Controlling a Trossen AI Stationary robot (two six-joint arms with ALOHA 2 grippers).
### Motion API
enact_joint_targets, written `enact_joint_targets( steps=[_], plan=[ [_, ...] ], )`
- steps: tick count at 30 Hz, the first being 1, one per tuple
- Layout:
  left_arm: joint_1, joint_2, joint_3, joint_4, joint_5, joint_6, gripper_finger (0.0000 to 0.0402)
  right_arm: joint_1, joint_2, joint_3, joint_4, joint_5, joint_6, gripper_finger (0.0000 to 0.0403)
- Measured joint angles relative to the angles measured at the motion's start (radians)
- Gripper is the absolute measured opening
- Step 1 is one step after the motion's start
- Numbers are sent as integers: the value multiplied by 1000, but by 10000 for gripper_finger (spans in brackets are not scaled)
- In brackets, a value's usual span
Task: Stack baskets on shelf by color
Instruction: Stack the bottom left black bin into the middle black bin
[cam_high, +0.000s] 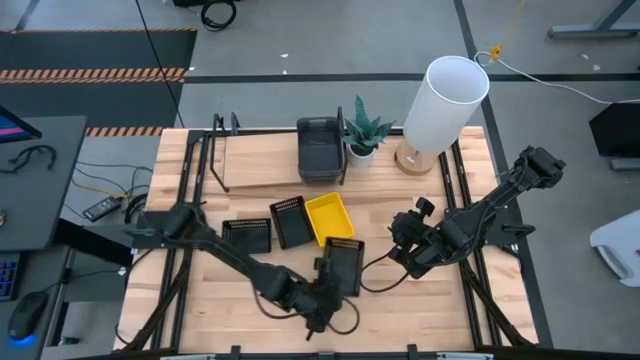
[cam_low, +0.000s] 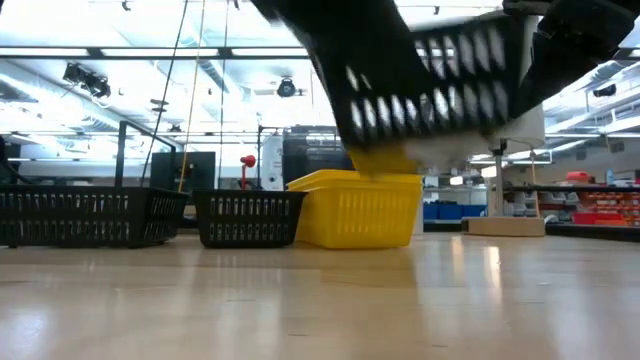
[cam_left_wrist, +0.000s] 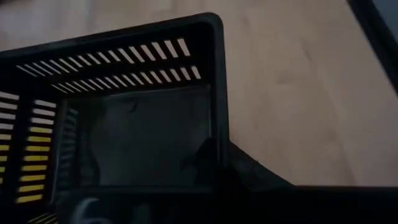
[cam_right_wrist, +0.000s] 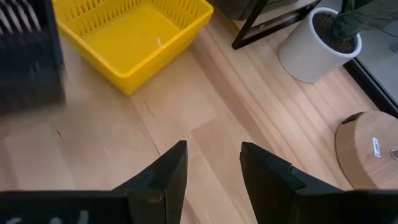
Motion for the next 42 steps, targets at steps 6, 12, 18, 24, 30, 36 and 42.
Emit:
enact_joint_targets(
  steps=[6, 12, 18, 24, 30, 36, 42],
  plan=[
    [-43, -101, 0, -231, -133, -93, 6, 0, 0, 0, 1, 1, 0, 154],
    [-46, -152, -34, -437, -258, -212, 6, 0, 0, 0, 13, 3, -2, 154],
    [-3, -243, -222, -406, -284, -298, 5, 0, 0, 0, 30, 3, -3, 153],
    [57, -321, -396, -295, -267, -340, 5, 0, 0, 0, 31, 3, -4, 153],
    [95, -328, -481, -175, -237, -354, 4, 0, 0, 0, 33, 3, -4, 153],
    [121, -328, -537, -81, -161, -354, 16, 0, 0, 0, 35, 3, -4, 153],
    [125, -328, -555, -35, -131, -351, 77, 0, 0, 0, 42, 3, -11, 153]
  ],
)
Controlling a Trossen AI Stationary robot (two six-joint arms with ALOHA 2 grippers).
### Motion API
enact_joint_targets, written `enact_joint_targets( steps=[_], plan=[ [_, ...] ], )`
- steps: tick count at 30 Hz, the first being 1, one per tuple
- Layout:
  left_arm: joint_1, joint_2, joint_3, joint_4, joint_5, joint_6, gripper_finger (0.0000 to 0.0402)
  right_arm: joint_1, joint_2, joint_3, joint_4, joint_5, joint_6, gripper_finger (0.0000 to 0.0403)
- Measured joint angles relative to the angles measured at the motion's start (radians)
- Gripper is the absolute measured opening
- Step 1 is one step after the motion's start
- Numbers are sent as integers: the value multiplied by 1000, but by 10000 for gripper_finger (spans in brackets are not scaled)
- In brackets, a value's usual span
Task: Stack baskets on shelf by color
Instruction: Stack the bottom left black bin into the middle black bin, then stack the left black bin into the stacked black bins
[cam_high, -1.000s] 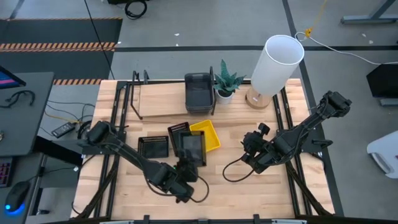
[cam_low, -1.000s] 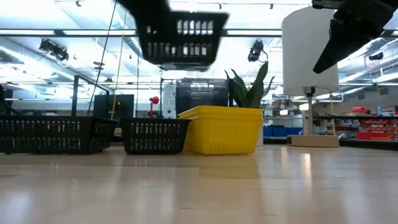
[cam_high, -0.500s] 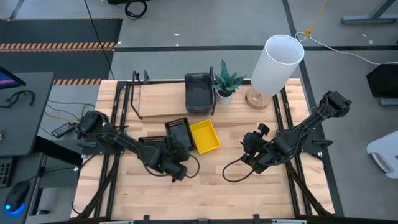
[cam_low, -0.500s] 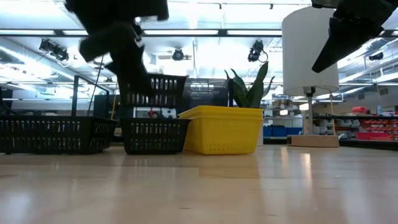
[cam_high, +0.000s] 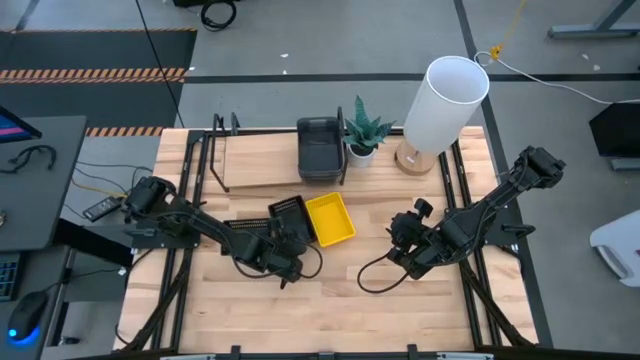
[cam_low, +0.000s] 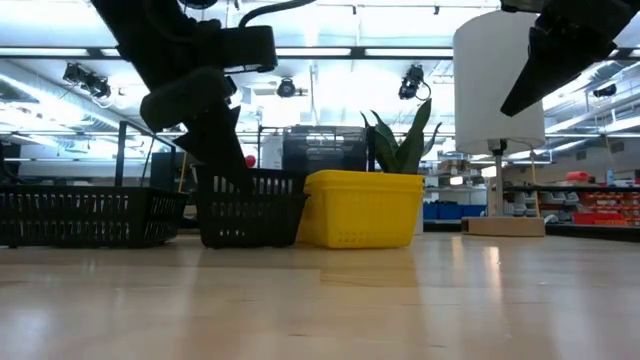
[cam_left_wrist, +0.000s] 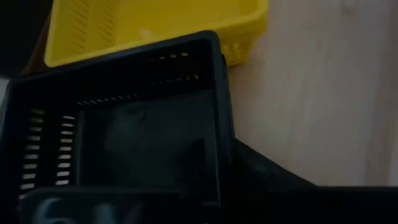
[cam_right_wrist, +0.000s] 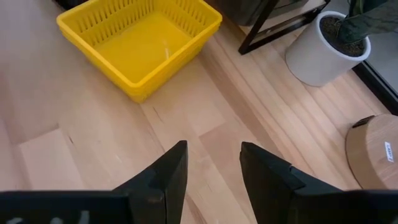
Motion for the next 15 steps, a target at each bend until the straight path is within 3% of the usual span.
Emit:
enact_joint_targets(
  steps=[8, 15],
  plan=[
    [-1, 0, 80, -85, 31, 44, 159, 0, 0, 0, 7, -2, 0, 153],
    [-26, 1, 133, -369, 158, -97, 160, 5, 0, 0, 13, -3, -2, 153]
  ],
)
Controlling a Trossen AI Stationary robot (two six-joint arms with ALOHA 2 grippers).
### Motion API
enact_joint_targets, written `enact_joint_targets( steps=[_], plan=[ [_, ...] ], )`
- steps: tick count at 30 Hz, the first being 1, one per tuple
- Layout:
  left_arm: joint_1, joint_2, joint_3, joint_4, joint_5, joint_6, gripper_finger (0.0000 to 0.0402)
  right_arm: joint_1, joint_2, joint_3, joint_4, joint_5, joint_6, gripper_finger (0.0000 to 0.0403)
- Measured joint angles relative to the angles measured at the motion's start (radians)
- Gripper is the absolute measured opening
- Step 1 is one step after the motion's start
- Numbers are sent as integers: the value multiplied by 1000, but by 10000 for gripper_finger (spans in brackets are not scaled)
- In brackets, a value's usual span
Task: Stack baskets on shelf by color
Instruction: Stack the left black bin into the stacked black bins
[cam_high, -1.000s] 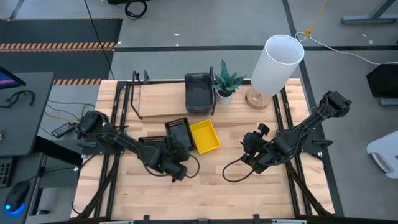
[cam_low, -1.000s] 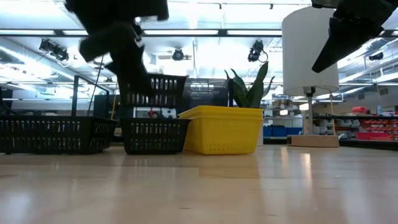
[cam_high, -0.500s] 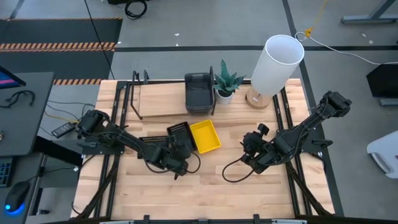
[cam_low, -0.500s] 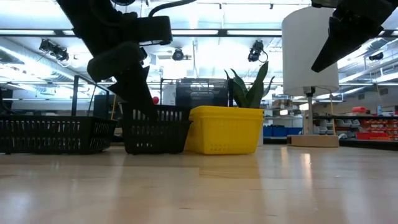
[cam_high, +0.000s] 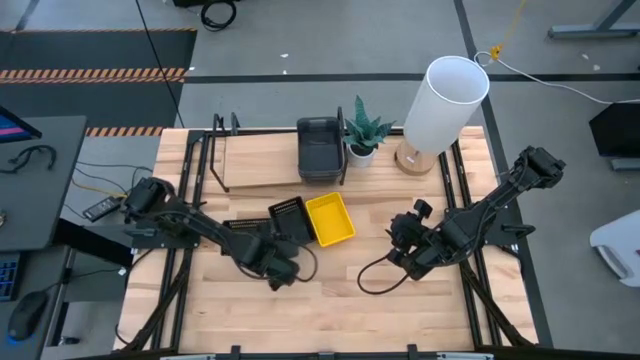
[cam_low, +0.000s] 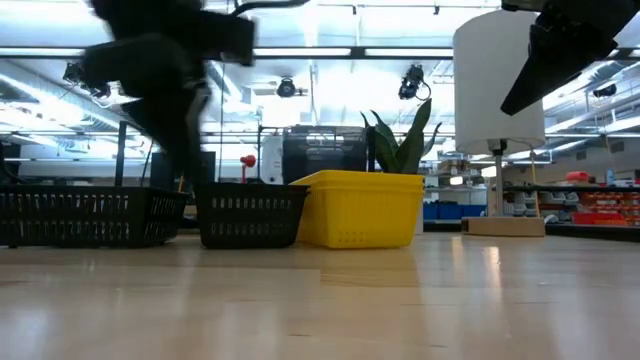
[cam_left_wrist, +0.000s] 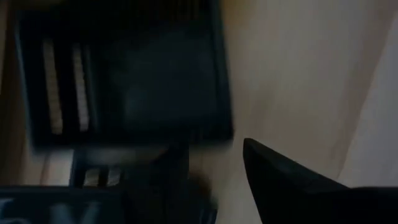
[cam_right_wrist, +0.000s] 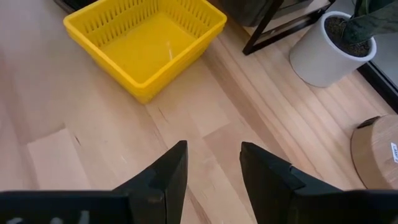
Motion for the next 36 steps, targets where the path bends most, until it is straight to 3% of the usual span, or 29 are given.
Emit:
enact_joint_targets(
  steps=[7, 16, 26, 29, 33, 36],
  plan=[
    [-83, -19, 0, -228, 2, -186, 140, 0, 0, 0, 2, 4, -17, 153],
    [-122, -31, -68, -251, 27, -268, 123, 0, 0, 0, 30, 5, -30, 153],
    [-83, -30, -195, -186, 89, -231, 113, 0, 0, 0, 62, 7, -62, 153],
    [-78, -30, -204, -182, 106, -197, 85, 0, 0, 0, 63, 7, -62, 153],
    [-78, -30, -179, -193, 141, -132, 17, 0, 0, 0, 63, 7, -63, 153],
    [-80, -30, -132, -250, 147, -60, 10, 0, 0, 0, 63, 7, -63, 153]
  ],
)
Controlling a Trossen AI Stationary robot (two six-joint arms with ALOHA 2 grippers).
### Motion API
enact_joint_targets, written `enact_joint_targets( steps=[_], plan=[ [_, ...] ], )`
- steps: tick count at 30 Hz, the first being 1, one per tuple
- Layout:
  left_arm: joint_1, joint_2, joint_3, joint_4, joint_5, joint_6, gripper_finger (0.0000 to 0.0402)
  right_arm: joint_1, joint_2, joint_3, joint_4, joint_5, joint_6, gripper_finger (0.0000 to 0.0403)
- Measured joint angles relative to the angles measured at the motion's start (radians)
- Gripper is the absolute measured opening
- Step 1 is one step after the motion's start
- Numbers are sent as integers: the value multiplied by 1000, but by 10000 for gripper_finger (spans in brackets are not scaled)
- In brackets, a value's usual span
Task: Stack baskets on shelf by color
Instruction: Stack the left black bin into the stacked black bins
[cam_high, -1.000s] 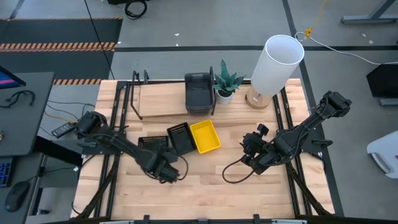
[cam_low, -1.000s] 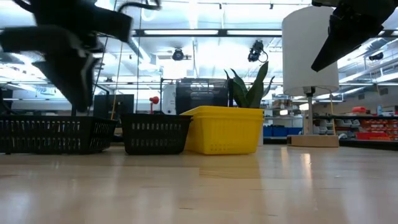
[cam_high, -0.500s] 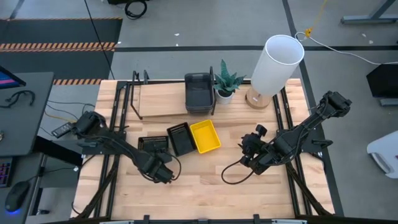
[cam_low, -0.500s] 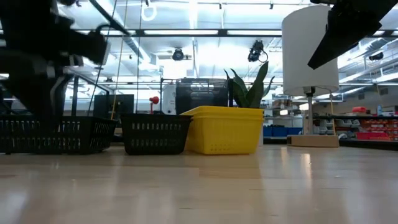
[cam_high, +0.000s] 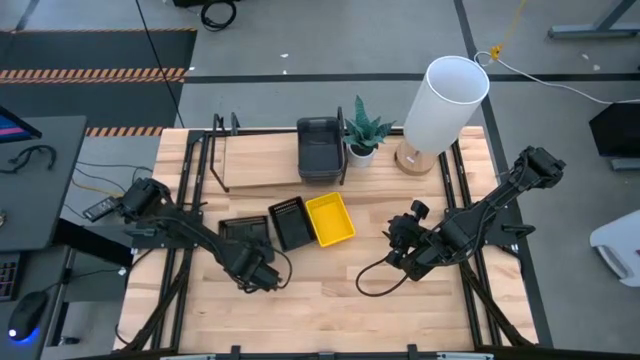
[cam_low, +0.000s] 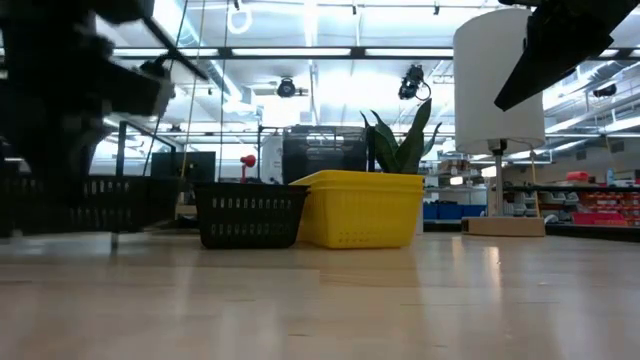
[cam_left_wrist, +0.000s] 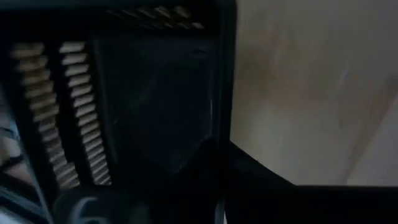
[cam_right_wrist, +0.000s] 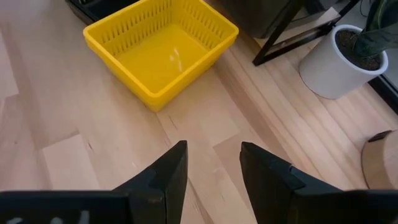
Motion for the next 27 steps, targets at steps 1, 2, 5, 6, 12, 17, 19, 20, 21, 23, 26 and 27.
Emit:
enact_joint_targets(
  steps=[1, 2, 5, 6, 12, 17, 19, 20, 21, 23, 26, 27],
  plan=[
    [-4, 0, 20, -26, -2, 29, 10, 0, 0, 0, 0, 0, -1, 153],
    [-8, 0, 42, -55, -10, 55, 8, 0, 0, 0, 0, 0, -3, 153],
    [-19, 0, 104, -176, -85, 95, 7, 0, 0, 0, 0, 0, -4, 153],
    [-23, 0, 123, -211, -130, 102, 7, 0, 0, 0, 0, 0, -4, 153],
    [-38, 0, 161, -182, -431, 316, 7, 0, 0, 0, 0, 0, -7, 153],
    [-27, 0, 117, 34, -484, 753, 6, 0, 0, 0, 0, -1, -7, 153],
    [-16, 0, 92, 111, -480, 937, 6, 0, 0, 0, 0, -2, -7, 153],
    [-10, 0, 79, 143, -479, 1017, 6, 0, 0, 0, 0, -4, -7, 153],
    [-3, 0, 67, 168, -481, 1089, 6, 0, 0, 0, 0, -5, -7, 153],
    [10, 0, 48, 203, -479, 1198, 7, 0, 0, 0, 1, -7, -7, 153],
    [38, 0, 36, 207, -466, 1295, 7, 0, 0, 0, 1, -7, -7, 153],
    [48, 0, 35, 207, -446, 1315, 7, 0, 0, 0, 1, -7, -7, 153]
  ],
)
